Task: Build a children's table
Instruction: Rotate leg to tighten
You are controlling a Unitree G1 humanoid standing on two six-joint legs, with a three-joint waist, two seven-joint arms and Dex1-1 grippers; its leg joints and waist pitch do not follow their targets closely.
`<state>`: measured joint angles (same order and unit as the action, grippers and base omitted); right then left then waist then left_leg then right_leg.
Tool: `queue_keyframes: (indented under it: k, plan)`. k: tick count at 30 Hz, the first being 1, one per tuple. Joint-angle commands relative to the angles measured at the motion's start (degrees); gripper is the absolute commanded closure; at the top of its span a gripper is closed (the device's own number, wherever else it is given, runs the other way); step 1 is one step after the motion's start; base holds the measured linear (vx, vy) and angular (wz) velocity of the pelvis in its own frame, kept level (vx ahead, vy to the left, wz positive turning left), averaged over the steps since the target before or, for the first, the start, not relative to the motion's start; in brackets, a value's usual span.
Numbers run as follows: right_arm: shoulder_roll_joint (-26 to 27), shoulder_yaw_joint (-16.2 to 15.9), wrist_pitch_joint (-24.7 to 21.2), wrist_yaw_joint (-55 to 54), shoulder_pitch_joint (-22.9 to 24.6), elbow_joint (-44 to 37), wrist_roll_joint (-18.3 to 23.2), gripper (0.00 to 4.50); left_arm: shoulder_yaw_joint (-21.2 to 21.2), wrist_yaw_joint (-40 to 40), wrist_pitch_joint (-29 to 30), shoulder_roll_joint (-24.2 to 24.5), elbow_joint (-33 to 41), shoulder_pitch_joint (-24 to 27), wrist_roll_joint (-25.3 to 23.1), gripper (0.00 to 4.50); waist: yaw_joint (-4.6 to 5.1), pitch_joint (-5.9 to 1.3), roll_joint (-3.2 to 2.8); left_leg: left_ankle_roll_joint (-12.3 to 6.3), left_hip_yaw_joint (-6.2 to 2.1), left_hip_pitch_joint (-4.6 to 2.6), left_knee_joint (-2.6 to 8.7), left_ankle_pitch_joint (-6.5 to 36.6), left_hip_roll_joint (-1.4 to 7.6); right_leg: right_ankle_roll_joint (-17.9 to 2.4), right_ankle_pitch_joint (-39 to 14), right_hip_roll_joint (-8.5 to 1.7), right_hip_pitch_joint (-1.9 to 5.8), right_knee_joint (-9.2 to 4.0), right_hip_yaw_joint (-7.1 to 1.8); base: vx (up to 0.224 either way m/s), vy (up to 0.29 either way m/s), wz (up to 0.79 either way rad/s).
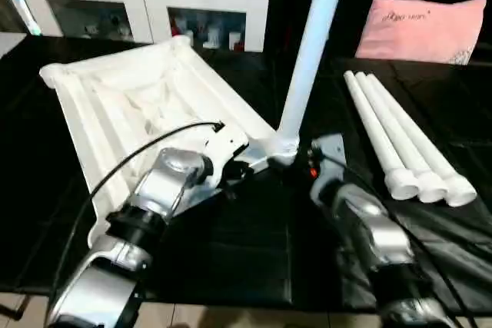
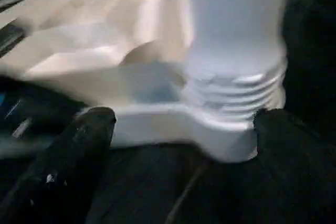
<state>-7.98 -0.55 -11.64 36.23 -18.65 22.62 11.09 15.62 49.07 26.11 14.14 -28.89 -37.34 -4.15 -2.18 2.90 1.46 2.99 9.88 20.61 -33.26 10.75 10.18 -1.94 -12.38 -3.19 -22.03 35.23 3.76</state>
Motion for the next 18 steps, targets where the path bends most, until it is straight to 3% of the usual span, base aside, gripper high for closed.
queue_keyframes:
  k: [1, 3, 7, 8, 18]
  plan:
    - [-1.79, -0.82, 0.08, 3.19, 0.97, -1.30, 0.09, 0.04, 0.89, 2.96, -2.86, 0.53, 1.36, -0.28, 0.69, 4.50, -0.29, -3.40, -0.04, -4.94, -1.00, -0.13, 3.38, 5.44, 3.30, -13.04, -0.84, -5.42, 3.11, -4.00, -3.36, 0.000, 0.000, 0.00]
    - [-4.12, -0.52, -2.24, 6.31, 1.20, -2.71, 1.16, 0.04, 1.70, 5.35, -4.31, 1.96, 1.12, -0.03, 0.59, 4.50, -0.47, -3.42, -0.30, -5.13, -1.01, -0.17, 3.32, 5.16, 3.25, -13.42, -0.28, -5.43, 3.17, -3.98, -3.33, 0.000, 0.000, 0.00]
    - [-6.99, -0.81, -1.94, 10.96, 1.22, -4.13, 2.19, 0.04, 2.76, 8.51, -6.23, 3.71, 0.76, 0.40, 0.51, 4.50, -0.73, -3.48, -0.20, -5.76, -0.98, -0.16, 3.19, 4.57, 3.38, -13.73, 1.32, -5.49, 3.26, -3.77, -3.28, 0.000, 0.000, 0.00]
    - [-7.75, -0.98, -1.88, 12.22, 1.08, -4.31, 2.44, 0.04, 2.99, 9.49, -6.83, 4.19, 0.56, 0.47, 0.60, 4.50, -0.89, -3.47, -0.46, -5.74, -1.01, -0.19, 3.17, 4.57, 3.40, -13.90, 1.49, -5.54, 3.21, -3.72, -3.28, 0.000, 0.000, 0.00]
    - [-14.94, -5.69, -0.04, 26.89, -2.13, -2.68, 2.05, 0.04, 6.05, 24.11, -15.33, 9.53, 0.20, 1.06, 2.31, 4.50, -1.65, -3.51, -0.31, -5.16, -1.00, -0.35, 3.14, 5.23, 3.56, -14.65, 1.18, -5.57, 3.12, -3.47, -3.13, 0.000, 0.000, 0.00]
